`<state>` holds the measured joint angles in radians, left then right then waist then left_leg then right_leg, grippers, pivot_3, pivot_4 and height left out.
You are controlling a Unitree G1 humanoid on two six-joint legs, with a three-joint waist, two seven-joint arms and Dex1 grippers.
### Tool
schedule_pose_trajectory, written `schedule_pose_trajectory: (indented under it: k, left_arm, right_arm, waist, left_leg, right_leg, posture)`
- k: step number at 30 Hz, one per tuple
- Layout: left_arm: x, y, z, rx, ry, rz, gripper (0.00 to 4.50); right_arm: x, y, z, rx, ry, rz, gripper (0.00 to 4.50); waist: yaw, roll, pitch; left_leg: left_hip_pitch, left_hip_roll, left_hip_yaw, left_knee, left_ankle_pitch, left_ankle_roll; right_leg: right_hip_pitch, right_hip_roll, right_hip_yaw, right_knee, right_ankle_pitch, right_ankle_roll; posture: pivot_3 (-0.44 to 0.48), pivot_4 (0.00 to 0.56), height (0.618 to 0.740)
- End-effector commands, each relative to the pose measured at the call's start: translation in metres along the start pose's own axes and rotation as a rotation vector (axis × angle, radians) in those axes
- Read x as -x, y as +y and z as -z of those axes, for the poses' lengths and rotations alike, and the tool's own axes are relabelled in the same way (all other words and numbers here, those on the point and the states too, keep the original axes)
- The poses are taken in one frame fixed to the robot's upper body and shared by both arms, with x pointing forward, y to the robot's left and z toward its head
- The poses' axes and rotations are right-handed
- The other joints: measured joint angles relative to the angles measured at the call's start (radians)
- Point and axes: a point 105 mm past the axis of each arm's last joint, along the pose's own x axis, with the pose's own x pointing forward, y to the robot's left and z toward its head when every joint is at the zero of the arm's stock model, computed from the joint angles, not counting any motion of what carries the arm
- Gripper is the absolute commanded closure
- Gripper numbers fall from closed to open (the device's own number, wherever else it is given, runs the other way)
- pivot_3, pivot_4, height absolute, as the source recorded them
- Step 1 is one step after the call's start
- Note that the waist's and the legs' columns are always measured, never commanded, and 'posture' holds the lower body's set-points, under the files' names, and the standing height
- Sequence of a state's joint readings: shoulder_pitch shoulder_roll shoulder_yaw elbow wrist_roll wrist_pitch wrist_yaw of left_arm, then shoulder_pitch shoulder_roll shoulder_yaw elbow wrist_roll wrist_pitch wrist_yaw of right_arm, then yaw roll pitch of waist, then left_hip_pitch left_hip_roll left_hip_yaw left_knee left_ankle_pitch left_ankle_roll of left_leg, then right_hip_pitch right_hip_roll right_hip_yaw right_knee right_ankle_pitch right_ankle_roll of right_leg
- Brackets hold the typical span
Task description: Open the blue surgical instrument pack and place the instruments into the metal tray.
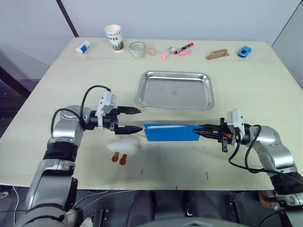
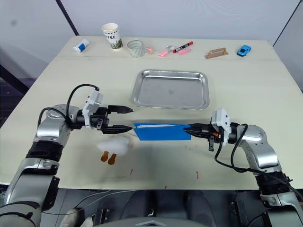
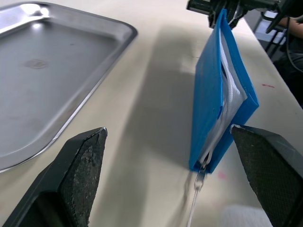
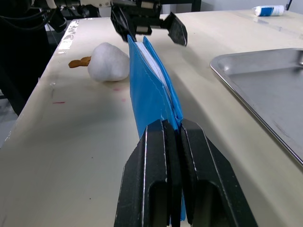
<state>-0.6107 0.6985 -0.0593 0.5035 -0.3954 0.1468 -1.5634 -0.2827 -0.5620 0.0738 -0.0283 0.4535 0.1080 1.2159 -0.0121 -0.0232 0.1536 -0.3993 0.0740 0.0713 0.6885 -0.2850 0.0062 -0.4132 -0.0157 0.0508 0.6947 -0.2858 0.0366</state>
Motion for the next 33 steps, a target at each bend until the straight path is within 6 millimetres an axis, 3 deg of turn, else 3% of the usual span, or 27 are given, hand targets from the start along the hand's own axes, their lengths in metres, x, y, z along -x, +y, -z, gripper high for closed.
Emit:
schedule_pose_trajectory:
  k: [1,6,9,11,17,27,28,30,33]
  left_arm:
    - [-0.003,-0.003,-0.008,-0.030,-0.006,0.055,0.05]
    - [-0.012,-0.002,-0.009,-0.031,-0.014,0.074,0.05]
    - [-0.019,-0.007,-0.008,-0.026,-0.018,0.114,1.21]
    - [-0.022,-0.011,-0.006,-0.015,-0.022,0.135,1.74]
    - [-0.028,-0.016,-0.007,-0.005,-0.040,0.170,4.45]
    - [-0.031,-0.011,-0.006,-0.015,-0.056,0.156,4.45]
    - [-0.031,-0.009,-0.007,-0.016,-0.062,0.150,4.50]
    - [-0.031,-0.006,-0.007,-0.016,-0.069,0.140,4.50]
    - [-0.031,-0.005,-0.005,-0.017,-0.067,0.138,4.50]
  right_arm:
    - [0.003,-0.004,-0.011,0.041,-0.023,0.013,4.50]
    - [0.002,-0.003,-0.010,0.040,-0.024,0.018,4.50]
    - [0.002,-0.003,-0.009,0.036,-0.024,0.023,4.50]
    - [0.002,-0.003,-0.009,0.034,-0.024,0.026,4.50]
    - [0.003,-0.003,-0.009,0.021,-0.026,0.039,4.50]
    - [0.008,-0.003,-0.007,-0.016,-0.002,0.050,4.50]
    - [0.009,-0.001,-0.008,-0.031,0.000,0.036,3.85]
    - [0.012,0.001,-0.010,-0.041,0.009,0.023,3.28]
    - [0.016,0.004,-0.014,-0.058,0.012,0.013,2.02]
  waist:
    - [0.000,0.000,0.000]
    - [0.001,0.000,0.000]
    - [0.000,0.000,0.000]
    - [0.000,0.000,0.000]
    - [0.001,0.000,0.000]
    - [0.001,0.000,0.000]
    - [0.003,0.000,0.000]
    - [0.004,0.000,0.000]
    - [0.003,0.000,0.000]
  left_leg:
    - [0.000,0.000,0.000,0.000,0.000,0.000]
    - [0.000,0.000,0.000,0.000,0.000,0.000]
    - [0.000,0.000,0.000,0.000,0.000,0.000]
    - [0.000,0.000,0.000,0.000,0.000,0.000]
    - [0.000,0.000,0.000,0.000,0.000,0.000]
    - [0.000,0.000,0.000,0.000,0.000,0.000]
    - [0.000,0.000,0.000,0.000,0.000,0.000]
    - [0.000,0.000,0.000,0.000,0.000,0.000]
    - [0.000,0.000,0.000,0.000,0.000,0.000]
  right_leg:
    - [0.000,0.000,0.000,0.000,0.000,0.000]
    - [0.000,0.000,0.000,0.000,0.000,0.000]
    - [0.000,0.000,0.000,0.000,0.000,0.000]
    - [0.000,0.000,0.000,0.000,0.000,0.000]
    - [0.000,0.000,0.000,0.000,0.000,0.000]
    - [0.000,0.000,0.000,0.000,0.000,0.000]
    - [0.000,0.000,0.000,0.000,0.000,0.000]
    - [0.000,0.000,0.000,0.000,0.000,0.000]
    - [0.000,0.000,0.000,0.000,0.000,0.000]
  posture:
    - [0.000,0.150,0.718]
    - [0.000,0.150,0.718]
    - [0.000,0.150,0.718]
    - [0.000,0.150,0.718]
    - [0.000,0.150,0.718]
    - [0.000,0.150,0.718]
    - [0.000,0.150,0.718]
    - [0.000,0.150,0.718]
    - [0.000,0.150,0.718]
